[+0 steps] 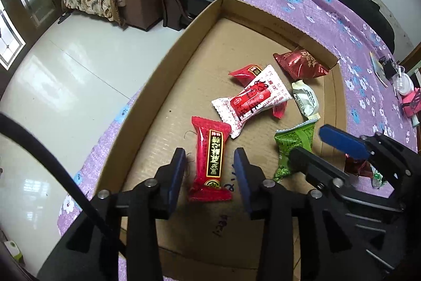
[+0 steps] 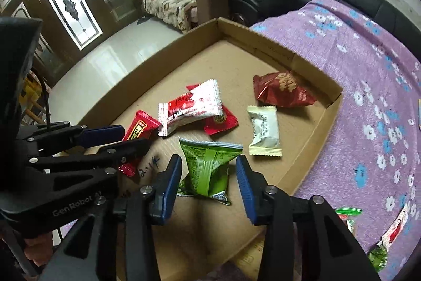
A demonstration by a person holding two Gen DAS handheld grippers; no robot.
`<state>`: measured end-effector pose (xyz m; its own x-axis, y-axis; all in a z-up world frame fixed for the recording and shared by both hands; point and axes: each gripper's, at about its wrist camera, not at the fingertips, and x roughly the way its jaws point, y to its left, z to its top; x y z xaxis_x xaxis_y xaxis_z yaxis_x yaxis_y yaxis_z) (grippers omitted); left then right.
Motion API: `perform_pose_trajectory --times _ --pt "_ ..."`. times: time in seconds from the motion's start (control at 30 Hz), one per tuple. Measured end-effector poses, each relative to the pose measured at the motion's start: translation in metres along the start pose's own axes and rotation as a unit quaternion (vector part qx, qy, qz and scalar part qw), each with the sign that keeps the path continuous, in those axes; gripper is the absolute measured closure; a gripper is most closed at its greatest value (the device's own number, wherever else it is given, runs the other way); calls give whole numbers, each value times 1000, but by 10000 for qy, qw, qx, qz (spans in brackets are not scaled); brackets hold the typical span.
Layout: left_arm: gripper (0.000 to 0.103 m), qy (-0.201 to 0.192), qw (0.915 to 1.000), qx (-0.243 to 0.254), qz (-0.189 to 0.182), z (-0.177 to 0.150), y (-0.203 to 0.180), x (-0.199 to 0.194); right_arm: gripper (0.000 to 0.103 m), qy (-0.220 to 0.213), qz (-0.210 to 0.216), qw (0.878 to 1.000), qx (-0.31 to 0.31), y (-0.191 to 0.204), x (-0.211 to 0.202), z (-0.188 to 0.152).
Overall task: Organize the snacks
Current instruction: 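Grasp the green bag with yellow label with the right tool while the left tool approaches the clear gold pack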
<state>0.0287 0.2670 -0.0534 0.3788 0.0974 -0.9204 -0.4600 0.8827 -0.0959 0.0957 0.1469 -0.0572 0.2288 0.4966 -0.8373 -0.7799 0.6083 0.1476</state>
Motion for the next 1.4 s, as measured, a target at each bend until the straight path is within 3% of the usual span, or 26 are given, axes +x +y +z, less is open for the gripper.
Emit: perform_pose_trajectory --times 0.2,0.3,0.43,0.57,0.67,0.87,0.9,0.93,0.97,1.1,1.17,1.3,1.4 --pt "59 -113 9999 -100 18 -6 -2 -15 54 -383 26 9989 269 -17 -31 -14" --pt "58 -199 9998 41 -55 -13 -14 -27 50 -529 -194 9967 588 -53 -53 -31" --pt "53 -289 9988 245 -321 -27 -40 -44 49 -585 -822 9925 691 -106 -80 -66" --pt "51 -285 9970 523 -500 -40 -76 -51 49 -401 -1034 9860 1248 -158 -89 -103" --pt "51 -214 9960 649 -582 -46 -96 -52 50 -269 -1032 9836 1452 -172 -84 -117" --pt "50 -83 9952 782 -589 -54 -130 -47 62 -194 -1051 9874 1167 -167 -83 -132" --pt "50 -61 9951 800 -585 -56 -136 -45 69 -207 -1073 9875 1139 -167 -85 -134" --pt "50 -52 9949 821 -582 -57 -141 -44 85 -230 -1126 9872 1108 -170 -88 -137" --pt "50 -36 9947 855 -564 -58 -148 -42 89 -259 -1157 9869 1093 -172 -91 -139" --pt "49 100 9932 1022 -540 -63 -173 -32 88 -275 -1022 9854 1337 -192 -97 -145" --pt "49 160 9921 1115 -546 -66 -187 -28 88 -214 -600 9877 1431 -196 -98 -147" --pt "49 225 9912 1180 -561 -72 -202 -24 86 -332 -598 9913 1121 -189 -100 -140" --pt "49 226 9911 1201 -519 -75 -204 -25 70 -205 -511 9940 941 -187 -90 -131"
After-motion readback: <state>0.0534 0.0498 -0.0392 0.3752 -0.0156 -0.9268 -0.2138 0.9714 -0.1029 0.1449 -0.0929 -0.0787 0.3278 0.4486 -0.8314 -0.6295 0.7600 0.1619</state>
